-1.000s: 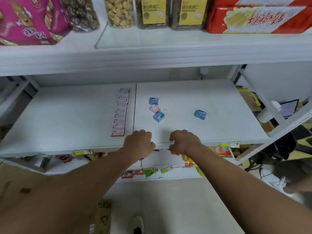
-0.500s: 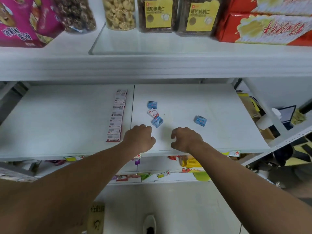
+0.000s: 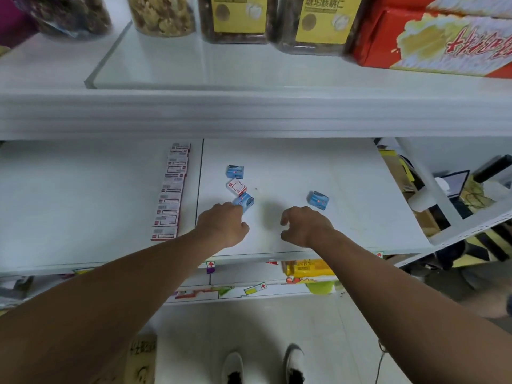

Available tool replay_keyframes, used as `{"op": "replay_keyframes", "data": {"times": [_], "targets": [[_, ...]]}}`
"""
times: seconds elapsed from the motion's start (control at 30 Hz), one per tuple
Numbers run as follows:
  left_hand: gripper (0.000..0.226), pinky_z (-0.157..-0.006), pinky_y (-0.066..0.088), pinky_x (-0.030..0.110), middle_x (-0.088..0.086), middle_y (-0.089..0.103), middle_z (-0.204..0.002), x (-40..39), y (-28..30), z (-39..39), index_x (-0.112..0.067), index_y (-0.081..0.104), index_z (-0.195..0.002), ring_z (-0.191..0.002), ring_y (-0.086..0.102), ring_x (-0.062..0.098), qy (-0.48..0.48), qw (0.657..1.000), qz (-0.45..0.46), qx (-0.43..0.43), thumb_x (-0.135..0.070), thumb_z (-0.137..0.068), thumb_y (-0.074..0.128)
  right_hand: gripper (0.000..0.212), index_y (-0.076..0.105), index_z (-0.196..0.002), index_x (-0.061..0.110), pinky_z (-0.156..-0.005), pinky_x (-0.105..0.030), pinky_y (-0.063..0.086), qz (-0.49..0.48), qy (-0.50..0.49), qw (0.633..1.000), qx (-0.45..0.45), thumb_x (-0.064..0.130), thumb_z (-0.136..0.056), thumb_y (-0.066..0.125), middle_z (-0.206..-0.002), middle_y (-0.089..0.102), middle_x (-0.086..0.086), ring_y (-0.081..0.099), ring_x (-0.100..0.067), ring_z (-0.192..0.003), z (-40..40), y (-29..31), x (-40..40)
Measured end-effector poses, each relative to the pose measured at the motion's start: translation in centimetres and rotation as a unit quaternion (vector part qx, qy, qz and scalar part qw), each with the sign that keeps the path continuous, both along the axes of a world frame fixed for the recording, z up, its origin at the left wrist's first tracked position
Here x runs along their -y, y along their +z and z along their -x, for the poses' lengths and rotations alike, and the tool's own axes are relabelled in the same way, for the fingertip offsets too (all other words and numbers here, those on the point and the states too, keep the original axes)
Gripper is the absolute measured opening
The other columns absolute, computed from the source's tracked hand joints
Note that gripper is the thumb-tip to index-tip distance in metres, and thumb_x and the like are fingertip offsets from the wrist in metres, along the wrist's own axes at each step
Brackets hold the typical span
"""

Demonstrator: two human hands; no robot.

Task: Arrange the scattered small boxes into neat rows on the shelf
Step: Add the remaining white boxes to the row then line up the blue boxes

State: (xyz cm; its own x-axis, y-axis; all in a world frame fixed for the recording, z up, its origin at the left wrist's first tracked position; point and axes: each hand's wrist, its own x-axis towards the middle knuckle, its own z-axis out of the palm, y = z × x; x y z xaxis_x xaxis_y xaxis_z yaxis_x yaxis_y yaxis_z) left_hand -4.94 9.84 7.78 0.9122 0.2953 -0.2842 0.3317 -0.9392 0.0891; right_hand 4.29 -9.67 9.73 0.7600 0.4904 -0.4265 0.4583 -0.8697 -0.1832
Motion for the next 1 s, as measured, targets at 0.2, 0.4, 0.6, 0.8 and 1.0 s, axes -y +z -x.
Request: {"op": "replay_keyframes", "data": {"times": [0.2, 0.4, 0.6, 0.8, 1.0], "targets": [[0.047, -0.081, 0.056, 0.036, 0.004, 0.068, -0.125, 1.6, -0.7, -1.2, -0.020, 0.063, -0.138, -0.105, 0.066, 0.024, 0.027, 1.000, -0.013, 0.009, -0.047, -0.101, 0.051, 0.040, 0.063, -0.130, 0.029, -0.096, -0.042, 0.056, -0.005, 0.028, 1.000, -0.009, 0.035, -0.091, 0.067, -0.128, 0.065, 0.000, 0.063, -0.025, -0.116, -2.5, -0.6, 1.2], [0.044, -0.086, 0.062, 0.042, 0.002, 0.073, -0.120, 4.0, -0.5, -2.1, -0.019, 0.066, -0.135, -0.098, 0.070, 0.020, 0.066, 0.998, -0.011, 0.015, -0.045, -0.101, 0.054, 0.041, 0.062, -0.133, 0.027, -0.097, -0.043, 0.056, 0.001, 0.062, 0.998, -0.025, 0.033, -0.092, 0.065, -0.128, 0.064, -0.002, 0.063, -0.027, -0.117, -5.1, -1.2, 2.8], [0.048, -0.090, 0.060, 0.041, 0.003, 0.067, -0.134, 6.2, -1.3, -2.6, -0.021, 0.059, -0.142, -0.109, 0.067, 0.023, 0.096, 0.995, -0.013, 0.004, -0.046, -0.101, 0.054, 0.036, 0.064, -0.128, 0.025, -0.096, -0.040, 0.057, -0.003, 0.076, 0.997, -0.025, 0.030, -0.092, 0.065, -0.122, 0.067, 0.000, 0.065, -0.026, -0.111, -7.7, -2.4, 4.5], [0.044, -0.092, 0.058, 0.041, 0.004, 0.067, -0.137, 6.5, -2.6, -4.0, -0.022, 0.062, -0.139, -0.114, 0.066, 0.023, 0.105, 0.994, -0.019, 0.002, -0.046, -0.102, 0.054, 0.035, 0.069, -0.124, 0.028, -0.096, -0.039, 0.056, 0.009, 0.072, 0.997, -0.008, 0.026, -0.089, 0.067, -0.130, 0.063, 0.000, 0.065, -0.027, -0.115, -9.9, -3.2, 5.9], [0.043, -0.085, 0.061, 0.041, 0.004, 0.067, -0.123, 4.6, -3.6, -5.6, -0.017, 0.064, -0.134, -0.106, 0.067, 0.023, 0.110, 0.992, -0.030, 0.062, -0.044, -0.100, 0.061, 0.040, 0.067, -0.126, 0.028, -0.091, -0.038, 0.056, -0.011, 0.049, 0.998, 0.033, 0.021, -0.086, 0.063, -0.127, 0.062, 0.001, 0.062, -0.027, -0.115, -12.2, -4.0, 6.2]]}}
